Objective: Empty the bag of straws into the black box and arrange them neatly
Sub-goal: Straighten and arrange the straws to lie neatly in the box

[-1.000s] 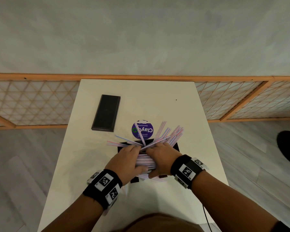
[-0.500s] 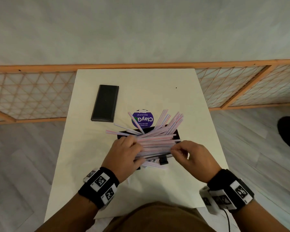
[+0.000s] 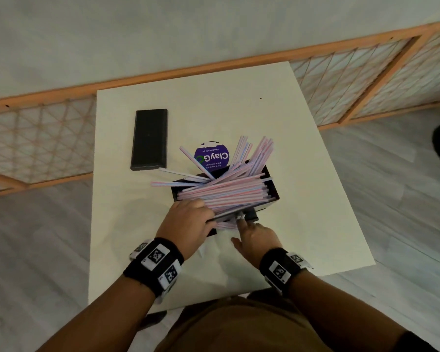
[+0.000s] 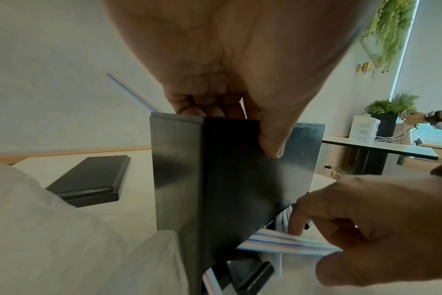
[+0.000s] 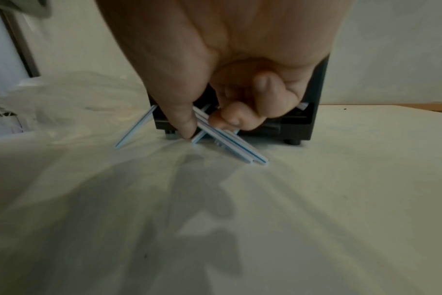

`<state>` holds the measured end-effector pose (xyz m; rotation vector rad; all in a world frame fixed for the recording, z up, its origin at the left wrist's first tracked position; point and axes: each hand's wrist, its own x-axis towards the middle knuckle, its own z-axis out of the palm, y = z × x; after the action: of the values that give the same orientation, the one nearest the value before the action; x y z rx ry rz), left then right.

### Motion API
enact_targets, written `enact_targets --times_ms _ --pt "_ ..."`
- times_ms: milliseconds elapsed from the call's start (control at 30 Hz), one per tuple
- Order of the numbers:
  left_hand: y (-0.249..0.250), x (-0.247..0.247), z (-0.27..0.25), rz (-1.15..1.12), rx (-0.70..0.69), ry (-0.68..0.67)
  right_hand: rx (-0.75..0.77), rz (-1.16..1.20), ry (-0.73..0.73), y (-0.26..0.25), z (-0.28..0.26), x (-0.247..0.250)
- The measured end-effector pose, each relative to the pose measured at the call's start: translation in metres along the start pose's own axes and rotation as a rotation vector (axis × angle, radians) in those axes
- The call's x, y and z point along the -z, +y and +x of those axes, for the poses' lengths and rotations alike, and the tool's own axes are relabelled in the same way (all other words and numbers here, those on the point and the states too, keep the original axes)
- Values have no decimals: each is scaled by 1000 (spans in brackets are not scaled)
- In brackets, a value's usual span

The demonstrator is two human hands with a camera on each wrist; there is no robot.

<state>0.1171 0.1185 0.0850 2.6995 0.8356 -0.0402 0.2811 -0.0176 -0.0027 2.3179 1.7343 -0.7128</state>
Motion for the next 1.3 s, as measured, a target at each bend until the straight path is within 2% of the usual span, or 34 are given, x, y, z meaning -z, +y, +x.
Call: enact_targets --times_ms 233,333,600,767,867,933,1000,1133,1300 --pt "0 2 1 -2 -22 -1 29 -93 10 -10 10 -11" --pt "-1 1 0 -1 -23 3 53 -145 -29 -9 2 -10" --pt "-1 2 -1 0 7 23 2 -116 -117 39 -48 2" --pt "-3 6 -4 -111 17 23 5 -72 -14 57 -74 44" --pt "-3 16 -11 -293 82 104 33 -66 139 49 -76 86" --pt "-6 24 -17 -397 169 183 65 -110 247 40 -71 115" --pt "-10 29 -21 -469 263 254 80 -175 294 33 -60 139" --pt "-17 34 -24 -621 430 279 111 -280 240 16 -30 178" --pt "-27 30 -27 -648 438 259 160 -315 183 -5 2 189"
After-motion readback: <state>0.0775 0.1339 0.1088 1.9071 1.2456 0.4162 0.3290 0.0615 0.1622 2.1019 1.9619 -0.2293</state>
